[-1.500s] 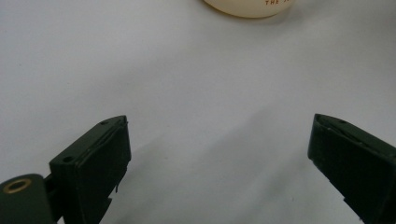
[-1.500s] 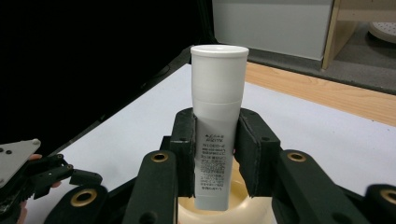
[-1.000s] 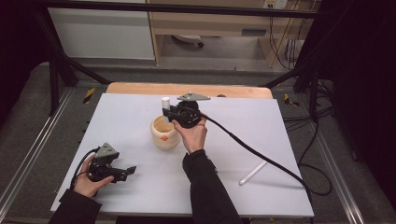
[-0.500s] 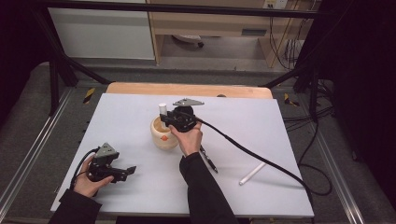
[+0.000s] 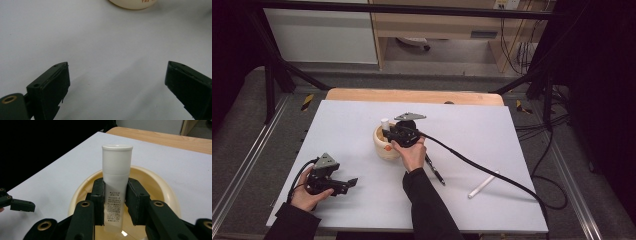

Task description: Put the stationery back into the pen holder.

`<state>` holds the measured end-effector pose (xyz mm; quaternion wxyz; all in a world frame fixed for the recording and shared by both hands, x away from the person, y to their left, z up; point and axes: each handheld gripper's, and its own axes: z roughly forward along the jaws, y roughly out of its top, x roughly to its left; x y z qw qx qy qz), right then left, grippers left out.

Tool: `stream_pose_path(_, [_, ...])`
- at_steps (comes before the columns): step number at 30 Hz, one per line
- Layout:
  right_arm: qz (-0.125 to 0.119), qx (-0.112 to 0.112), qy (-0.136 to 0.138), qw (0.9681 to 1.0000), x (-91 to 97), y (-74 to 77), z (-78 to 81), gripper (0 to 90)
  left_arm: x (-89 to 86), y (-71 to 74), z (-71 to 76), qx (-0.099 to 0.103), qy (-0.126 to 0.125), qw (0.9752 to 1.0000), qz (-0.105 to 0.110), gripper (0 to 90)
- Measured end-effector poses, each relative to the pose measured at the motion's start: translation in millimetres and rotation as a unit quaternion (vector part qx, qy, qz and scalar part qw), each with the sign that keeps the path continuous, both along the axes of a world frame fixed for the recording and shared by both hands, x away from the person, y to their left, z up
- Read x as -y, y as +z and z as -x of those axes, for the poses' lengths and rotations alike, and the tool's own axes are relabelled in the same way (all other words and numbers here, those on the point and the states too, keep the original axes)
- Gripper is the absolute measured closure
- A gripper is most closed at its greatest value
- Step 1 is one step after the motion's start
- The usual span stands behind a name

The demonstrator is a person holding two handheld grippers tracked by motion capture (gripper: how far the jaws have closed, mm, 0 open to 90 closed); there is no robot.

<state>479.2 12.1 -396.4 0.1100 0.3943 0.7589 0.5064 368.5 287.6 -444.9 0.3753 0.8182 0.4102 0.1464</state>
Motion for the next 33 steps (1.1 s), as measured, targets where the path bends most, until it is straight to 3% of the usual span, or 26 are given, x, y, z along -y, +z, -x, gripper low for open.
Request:
stream_pose_path(8, [-0.001, 0.0, 0.007, 1.0, -1.1, -1.7, 0.9, 69.2, 0.2, -0.3, -0.1, 0.0, -0.001, 1.0, -0.001, 6.0])
stream_pose_path(17, [0.015, 0.008, 0.007, 0.9998, 0.4, 1.5, 3.5, 64.3, 0.4, -0.5, -0.1, 0.0, -0.001, 1.0, -0.001, 6.0])
stream_pose_path(21, [0.008, 0.017, 0.008, 0.9998, 1.6, 7.4, 5.9, 61.0, 0.5, -0.5, 0.0, -0.001, -0.001, 1.0, -0.001, 6.0])
stream_pose_path(27, [0.02, 0.039, 0.015, 0.9989, 7.9, 21.7, 10.7, 38.7, 0.5, -0.4, 0.0, -0.001, -0.001, 1.0, -0.001, 6.0])
stream_pose_path(33, [0.043, 0.053, 0.035, 0.997, 15.7, 37.4, 18.9, 22.7, 0.9, -0.5, 0.0, -0.001, -0.001, 1.0, -0.002, 6.0])
